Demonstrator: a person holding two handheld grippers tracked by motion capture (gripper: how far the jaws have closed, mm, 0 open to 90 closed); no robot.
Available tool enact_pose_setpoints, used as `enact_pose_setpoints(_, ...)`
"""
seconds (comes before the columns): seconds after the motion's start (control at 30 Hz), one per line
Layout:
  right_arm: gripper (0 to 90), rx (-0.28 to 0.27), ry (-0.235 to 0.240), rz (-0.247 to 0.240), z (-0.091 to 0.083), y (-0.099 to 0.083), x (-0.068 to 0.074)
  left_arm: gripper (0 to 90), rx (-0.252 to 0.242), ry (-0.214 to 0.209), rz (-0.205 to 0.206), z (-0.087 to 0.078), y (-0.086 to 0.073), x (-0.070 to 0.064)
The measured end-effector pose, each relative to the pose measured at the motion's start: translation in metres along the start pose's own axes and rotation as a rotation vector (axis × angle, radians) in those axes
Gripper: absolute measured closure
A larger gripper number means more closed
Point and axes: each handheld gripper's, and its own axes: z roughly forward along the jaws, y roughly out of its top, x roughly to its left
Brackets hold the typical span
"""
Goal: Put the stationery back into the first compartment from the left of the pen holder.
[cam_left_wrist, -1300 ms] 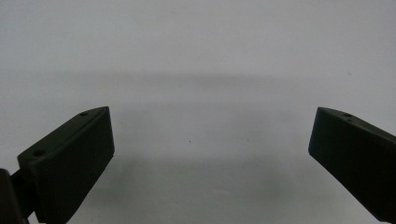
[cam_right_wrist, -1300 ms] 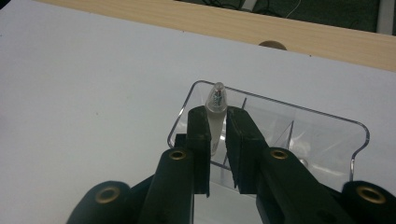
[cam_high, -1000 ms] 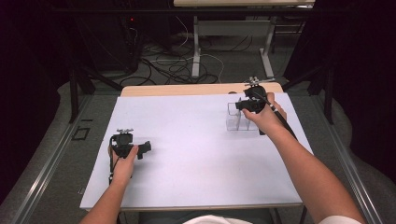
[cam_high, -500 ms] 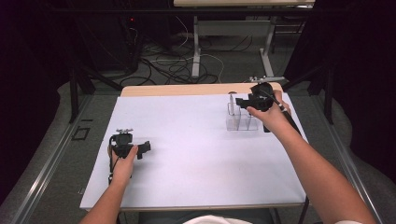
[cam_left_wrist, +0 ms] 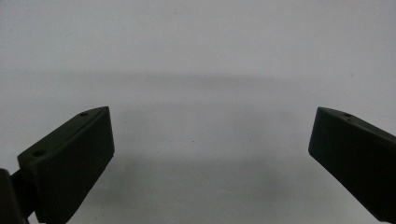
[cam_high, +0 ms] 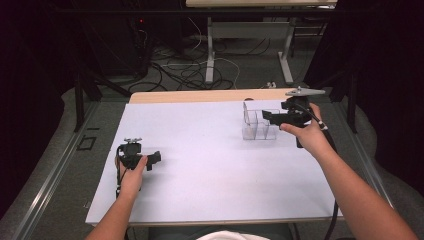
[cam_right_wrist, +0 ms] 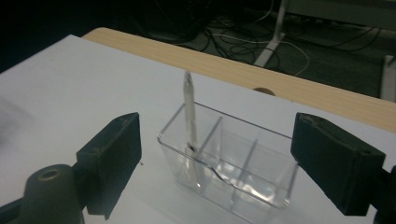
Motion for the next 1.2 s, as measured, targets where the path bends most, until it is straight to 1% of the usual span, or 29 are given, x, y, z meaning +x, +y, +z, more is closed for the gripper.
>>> enact_pose_setpoints(0.07, 15.6, 0.008, -0.013, -0.004, -0.006, -0.006, -0.005, 0.2, 0.0, 0.001, -0.001, 0.0, 0.0, 0.0)
enact_pose_setpoints(0.13, 15.9, 0.019, -0.022, 0.014, -0.012, -0.011, -0.01, 0.2, 0.0, 0.0, -0.002, 0.0, 0.0, 0.0)
enact_pose_setpoints(0.2, 15.4, 0.026, -0.034, 0.017, -0.018, -0.017, -0.015, 0.2, -0.001, 0.002, -0.001, 0.0, 0.0, 0.0)
enact_pose_setpoints(0.27, 15.4, 0.022, -0.078, 0.012, -0.025, -0.025, -0.02, 0.2, -0.005, 0.003, -0.003, 0.0, 0.0, 0.0)
enact_pose_setpoints(0.4, 15.4, 0.016, -0.093, 0.037, -0.033, -0.039, -0.026, 0.2, -0.001, 0.004, -0.006, 0.0, 0.0, 0.0)
enact_pose_setpoints(0.47, 14.1, 0.01, -0.112, 0.031, -0.035, -0.048, -0.028, 0.1, -0.002, 0.004, -0.006, 0.0, 0.0, 0.001)
enact_pose_setpoints(0.53, 12.1, 0.02, -0.124, 0.022, -0.037, -0.058, -0.029, 0.2, -0.002, 0.005, -0.007, 0.0, 0.0, 0.0)
enact_pose_setpoints(0.6, 7.0, 0.024, -0.128, 0.03, -0.037, -0.066, -0.029, 0.2, 0.0, 0.004, -0.006, 0.0, 0.0, 0.001)
enact_pose_setpoints(0.73, 0.0, 0.036, -0.154, 0.037, -0.033, -0.085, -0.031, 0.2, -0.001, 0.005, -0.006, 0.0, 0.0, 0.001)
enact_pose_setpoints(0.83, 0.0, 0.041, -0.181, 0.04, -0.028, -0.098, -0.032, 0.2, -0.002, 0.005, -0.007, 0.0, 0.0, 0.001)
enact_pose_setpoints(0.93, 0.0, 0.043, -0.18, 0.063, -0.024, -0.108, -0.034, 0.2, -0.004, 0.007, -0.007, 0.0, -0.001, 0.001)
enact_pose_setpoints(0.97, 0.0, 0.039, -0.176, 0.075, -0.021, -0.112, -0.035, 0.2, -0.001, 0.008, -0.002, 0.0, 0.0, 0.001)
enact_pose_setpoints(1.03, 0.0, 0.037, -0.176, 0.102, -0.016, -0.119, -0.037, 0.2, 0.001, 0.007, -0.003, 0.0, 0.0, 0.001)
enact_pose_setpoints(1.07, 0.0, 0.036, -0.181, 0.107, -0.014, -0.121, -0.038, 0.2, 0.001, 0.007, -0.001, 0.0, 0.0, 0.001)
enact_pose_setpoints(1.2, 0.0, 0.015, -0.212, 0.161, -0.01, -0.13, -0.045, 0.1, -0.001, 0.006, -0.001, 0.0, 0.0, 0.002)
